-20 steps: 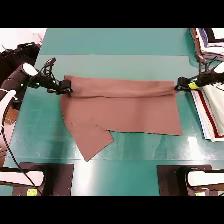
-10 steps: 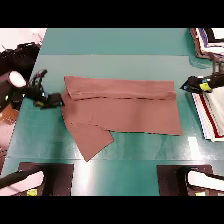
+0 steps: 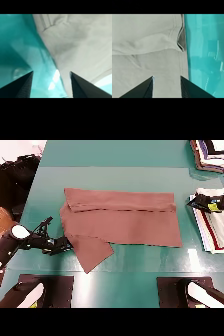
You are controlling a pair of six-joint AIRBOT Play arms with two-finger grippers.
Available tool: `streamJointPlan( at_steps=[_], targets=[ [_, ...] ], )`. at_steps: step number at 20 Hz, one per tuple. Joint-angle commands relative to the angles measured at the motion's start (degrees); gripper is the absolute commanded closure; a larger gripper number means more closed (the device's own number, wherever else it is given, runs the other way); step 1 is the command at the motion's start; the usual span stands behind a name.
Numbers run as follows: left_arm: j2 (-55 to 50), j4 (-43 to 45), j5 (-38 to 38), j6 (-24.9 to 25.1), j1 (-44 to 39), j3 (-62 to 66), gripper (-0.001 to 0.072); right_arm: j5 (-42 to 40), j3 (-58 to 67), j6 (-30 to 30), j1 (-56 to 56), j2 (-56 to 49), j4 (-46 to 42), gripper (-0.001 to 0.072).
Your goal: Fold the shirts.
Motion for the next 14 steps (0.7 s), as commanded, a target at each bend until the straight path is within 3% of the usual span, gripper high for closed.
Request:
streamJointPlan(
  at_steps=[1, 4, 7, 8, 9, 10, 14],
  targets=[
    [1.14, -4.35, 4.90, 1.53, -0.72, -3.54, 0.0174, -0.15, -0.83, 0.04, 0.00, 1.03, 0.33, 0.0326],
    [1.11, -5.46, 11.41, 1.29, -8.70, -3.52, 0.0174, 0.15, -0.83, 0.04, 0.17, 1.01, 0.46, 0.0327],
    [1.14, -5.49, 16.83, -3.45, -13.18, -3.37, 0.0177, 2.78, -0.83, 0.07, 0.09, 1.03, 0.22, 0.0327],
    [1.16, -5.46, 16.55, -4.13, -13.16, -3.04, 0.0343, 4.52, -0.87, 0.04, -0.46, 1.01, 0.15, 0.0327],
    [1.16, -5.46, 15.96, -3.23, -13.16, -2.49, 0.0593, 6.71, -0.92, 0.02, -1.44, 1.01, -0.20, 0.0327],
    [1.14, -5.33, 15.26, -2.86, -13.16, -1.79, 0.0684, 8.74, -1.18, 0.02, -2.58, 1.03, -0.46, 0.0327],
    [1.14, -5.29, 11.69, -2.21, -13.16, 2.25, 0.0684, 12.17, -10.27, 0.04, -10.34, 3.76, -2.62, 0.0326]
  ],
)
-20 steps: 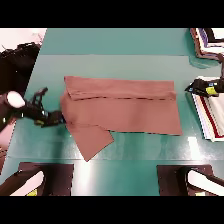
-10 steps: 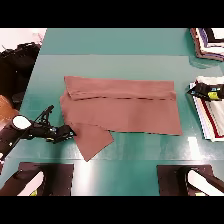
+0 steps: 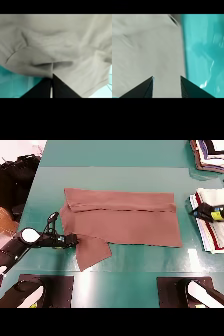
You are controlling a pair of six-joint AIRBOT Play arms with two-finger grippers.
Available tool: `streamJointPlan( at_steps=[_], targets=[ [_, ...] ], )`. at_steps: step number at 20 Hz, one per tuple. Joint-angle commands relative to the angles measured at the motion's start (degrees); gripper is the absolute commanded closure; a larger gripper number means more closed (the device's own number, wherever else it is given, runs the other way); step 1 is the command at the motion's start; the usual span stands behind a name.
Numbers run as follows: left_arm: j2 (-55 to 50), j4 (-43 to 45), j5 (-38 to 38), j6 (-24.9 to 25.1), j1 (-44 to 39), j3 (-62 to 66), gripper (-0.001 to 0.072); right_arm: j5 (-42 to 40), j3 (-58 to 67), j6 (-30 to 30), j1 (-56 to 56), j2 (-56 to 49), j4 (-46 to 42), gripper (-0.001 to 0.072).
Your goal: Fold the shirts.
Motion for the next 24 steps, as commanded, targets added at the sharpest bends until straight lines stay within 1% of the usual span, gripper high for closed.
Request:
streamJointPlan(
  at_steps=[1, 2, 3, 4, 6, 7, 9, 13, 14, 15, 16, 17, 19, 22, 24],
  targets=[
    [0.13, -0.46, -2.21, 0.96, -0.42, 3.10, 0.0683, 3.98, -9.09, -0.02, -6.23, 2.69, -3.76, 0.0324],
    [0.13, -0.46, -2.32, 0.96, -0.42, 3.63, 0.0683, 4.22, -12.59, -0.02, -7.96, 3.37, -4.48, 0.0319],
    [0.13, -0.48, -2.27, 0.94, -0.42, 3.96, 0.0683, 4.61, -15.87, -0.02, -9.81, 3.50, -4.17, 0.0252],
    [0.13, -0.55, -2.03, 0.94, -0.42, 4.02, 0.0683, 4.57, -18.64, -0.02, -11.15, 3.43, -3.39, 0.0212],
    [0.13, -0.55, -2.10, 0.94, -0.42, 4.02, 0.0683, 2.93, -23.06, -0.02, -12.46, 3.43, -0.79, 0.0226],
    [0.13, -0.61, -2.25, 0.94, -0.42, 4.02, 0.0683, 1.64, -24.65, -0.02, -12.59, 3.43, 1.29, 0.0277],
    [0.13, -0.59, -2.36, 0.94, -0.42, 4.02, 0.0683, -1.14, -26.51, -0.04, -12.26, 3.43, 4.17, 0.0279],
    [0.13, -0.57, -2.27, 0.94, -0.42, 4.02, 0.0683, -5.18, -26.86, -0.02, -8.31, 3.32, 5.62, 0.0286],
    [0.13, -0.57, -2.29, 0.94, -0.42, 4.02, 0.0683, -6.01, -26.86, -0.02, -6.84, 3.32, 5.46, 0.0347],
    [0.13, -0.44, -2.38, 0.96, -0.42, 4.02, 0.0683, -6.60, -26.86, -0.02, -5.33, 3.32, 5.46, 0.0459],
    [0.15, -0.28, -2.67, 1.09, -0.42, 4.02, 0.0684, -6.88, -26.86, -0.04, -4.33, 3.32, 5.33, 0.0554],
    [0.42, 0.26, -3.39, 1.57, -0.42, 4.07, 0.0684, -6.80, -26.80, -0.11, -3.52, 3.34, 5.33, 0.0686],
    [2.14, 3.19, -6.93, 0.96, -0.42, 5.27, 0.0686, -4.52, -25.33, -1.53, -3.02, 3.41, 4.70, 0.0695],
    [10.23, 10.12, -12.59, -4.39, -0.42, 6.80, 0.0686, 1.95, -20.44, -1.60, -3.04, 6.45, -0.31, 0.0696],
    [16.17, 10.78, -19.85, -7.10, -0.42, 6.75, 0.0686, 6.99, -17.94, -1.57, -3.04, 10.54, -3.93, 0.0696]
  ],
)
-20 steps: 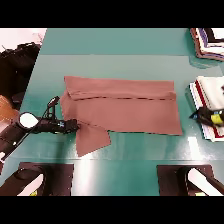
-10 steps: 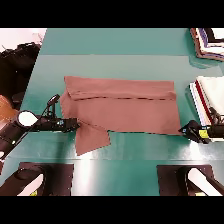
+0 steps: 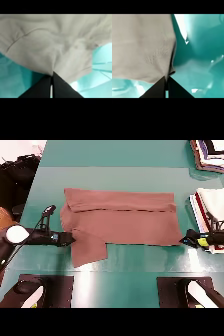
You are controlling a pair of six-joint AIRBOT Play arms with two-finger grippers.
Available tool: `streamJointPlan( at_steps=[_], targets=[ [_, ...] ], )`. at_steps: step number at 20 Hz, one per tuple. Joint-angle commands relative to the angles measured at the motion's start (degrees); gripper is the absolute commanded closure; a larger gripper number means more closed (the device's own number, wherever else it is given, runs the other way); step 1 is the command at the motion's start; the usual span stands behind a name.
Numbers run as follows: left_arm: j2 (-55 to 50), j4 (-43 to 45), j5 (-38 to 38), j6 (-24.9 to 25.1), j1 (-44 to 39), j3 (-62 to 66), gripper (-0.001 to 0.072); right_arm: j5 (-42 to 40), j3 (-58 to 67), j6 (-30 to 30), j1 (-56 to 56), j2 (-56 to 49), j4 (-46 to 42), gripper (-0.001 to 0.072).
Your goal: Fold the shirts.
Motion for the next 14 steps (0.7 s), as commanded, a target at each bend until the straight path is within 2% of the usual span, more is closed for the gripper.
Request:
streamJointPlan(
  at_steps=[1, 5, 8, 11, 14],
  targets=[
    [9.20, 3.67, -12.41, -5.55, -0.02, 0.55, 0.0686, 8.94, 3.93, -0.26, 0.35, 6.32, -6.80, 0.0696],
    [19.32, 1.64, -23.45, -13.73, -0.02, 0.59, 0.0686, 17.22, 4.15, 1.16, 0.02, 16.39, -12.44, 0.0696],
    [20.81, 0.04, -22.60, -14.64, -0.02, 1.11, 0.0686, 16.98, 4.92, 3.43, 0.76, 20.35, -11.87, 0.0697],
    [14.95, 2.32, -15.58, -9.97, -0.02, 2.43, 0.0686, 14.29, 9.51, 4.11, 4.92, 15.67, -11.89, 0.0697],
    [3.91, 4.24, -5.75, -3.93, -0.02, 5.16, 0.0684, 7.65, 16.57, 4.94, 10.91, 5.20, -11.87, 0.0697]
  ],
)
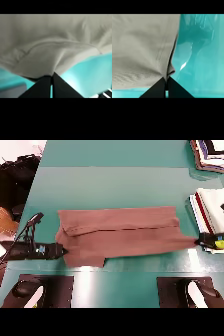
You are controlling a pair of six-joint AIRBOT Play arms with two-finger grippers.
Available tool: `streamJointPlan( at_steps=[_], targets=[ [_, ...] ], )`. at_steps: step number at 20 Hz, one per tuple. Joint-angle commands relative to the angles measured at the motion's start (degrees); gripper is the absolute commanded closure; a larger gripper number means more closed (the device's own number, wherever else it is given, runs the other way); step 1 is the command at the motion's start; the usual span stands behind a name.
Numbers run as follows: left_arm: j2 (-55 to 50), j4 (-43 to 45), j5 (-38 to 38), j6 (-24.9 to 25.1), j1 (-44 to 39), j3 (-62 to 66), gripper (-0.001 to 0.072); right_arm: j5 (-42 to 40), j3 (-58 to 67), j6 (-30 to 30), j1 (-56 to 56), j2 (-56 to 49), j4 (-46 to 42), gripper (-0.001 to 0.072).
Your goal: Fold the shirts.
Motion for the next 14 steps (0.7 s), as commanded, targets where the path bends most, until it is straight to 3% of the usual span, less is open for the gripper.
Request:
streamJointPlan(
  at_steps=[1, 5, 9, 10, 11, 12, 14],
  targets=[
    [-11.02, 2.43, 11.93, 6.03, 0.00, 3.48, 0.0683, -6.62, 7.93, 1.05, 6.29, -10.88, -0.39, 0.0697],
    [-24.92, 6.91, 23.89, 6.88, 0.00, 11.06, 0.0683, -8.59, 18.91, 1.44, 9.49, -27.47, 0.07, 0.0695],
    [-32.85, 7.65, 32.85, 6.82, 0.00, 14.91, 0.0681, -10.80, 28.06, 1.36, 8.57, -38.93, 7.89, 0.0693],
    [-33.51, 7.67, 33.99, 6.82, 0.00, 15.47, 0.0585, -11.26, 30.01, 0.13, 7.80, -41.11, 10.36, 0.0646],
    [-33.77, 7.69, 34.99, 6.78, 0.00, 16.04, 0.0222, -11.10, 31.87, -1.22, 6.97, -42.97, 13.16, 0.0466],
    [-33.75, 7.69, 35.19, 6.75, 0.00, 16.81, 0.0043, -10.36, 33.59, -2.14, 5.86, -44.61, 16.00, 0.0333],
    [-33.68, 7.72, 32.74, 6.84, 0.00, 19.41, 0.0042, -7.50, 35.10, -6.40, 3.32, -45.99, 19.56, 0.0321]
  ],
)
